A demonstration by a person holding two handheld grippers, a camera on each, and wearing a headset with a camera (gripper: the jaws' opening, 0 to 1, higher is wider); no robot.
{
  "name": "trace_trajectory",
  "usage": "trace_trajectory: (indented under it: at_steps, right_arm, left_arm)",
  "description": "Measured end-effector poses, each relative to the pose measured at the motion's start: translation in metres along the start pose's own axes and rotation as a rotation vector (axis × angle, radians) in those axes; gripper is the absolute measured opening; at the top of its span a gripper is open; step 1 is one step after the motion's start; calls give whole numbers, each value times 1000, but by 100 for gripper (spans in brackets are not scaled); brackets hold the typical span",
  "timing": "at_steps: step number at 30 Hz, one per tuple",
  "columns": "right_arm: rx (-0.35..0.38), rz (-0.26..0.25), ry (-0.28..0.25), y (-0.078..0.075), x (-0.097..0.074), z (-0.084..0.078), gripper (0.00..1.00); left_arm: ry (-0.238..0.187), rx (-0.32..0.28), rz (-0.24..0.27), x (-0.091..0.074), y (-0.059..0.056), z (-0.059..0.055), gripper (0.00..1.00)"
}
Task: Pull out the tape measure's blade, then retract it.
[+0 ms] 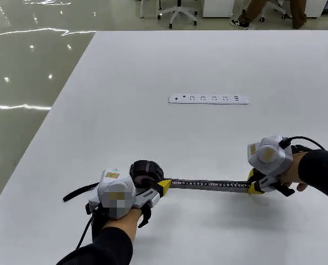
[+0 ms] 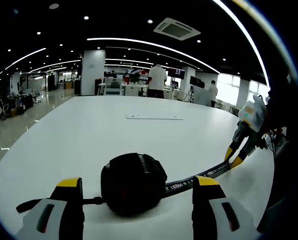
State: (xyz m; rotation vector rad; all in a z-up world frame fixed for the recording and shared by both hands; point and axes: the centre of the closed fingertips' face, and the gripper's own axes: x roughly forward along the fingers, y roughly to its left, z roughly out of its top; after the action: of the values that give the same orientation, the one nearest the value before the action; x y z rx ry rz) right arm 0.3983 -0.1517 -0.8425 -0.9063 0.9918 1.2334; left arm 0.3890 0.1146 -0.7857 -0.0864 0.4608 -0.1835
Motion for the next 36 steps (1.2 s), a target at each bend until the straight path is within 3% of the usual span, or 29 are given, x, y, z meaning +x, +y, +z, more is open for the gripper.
trace_trajectory:
  at_steps: [2, 4, 7, 13, 15, 16, 19, 26, 36]
  right_arm:
    - [-2, 0, 12, 1, 1, 1, 12]
    - [-7, -2, 34, 1, 1, 2, 12]
    - [0, -8, 37, 1, 2, 1, 12]
    - [33, -10, 44, 1, 2, 0, 12]
    - [36, -11, 43, 1, 2, 0, 12]
    - [36, -11, 42, 1, 2, 0, 12]
    - [42, -13, 34, 0, 2, -1, 12]
    - [33, -21, 24, 1, 2, 0, 12]
    - [33, -17, 27, 2, 1, 2, 12]
  left_arm:
    - [24, -2, 3, 5, -5, -4, 83]
    - [31, 24, 39, 10, -1, -4, 83]
    - [55, -20, 75, 17, 7, -5, 83]
    - [72, -52, 67, 27, 8, 2, 69]
    - [104, -52, 107, 27, 15, -3, 65]
    - [107, -80, 98, 28, 13, -3, 65]
    - [149, -60, 93, 27, 12, -5, 64]
    - [161, -16, 98, 26, 12, -8, 61]
    - [160, -34, 89, 27, 13, -8, 61]
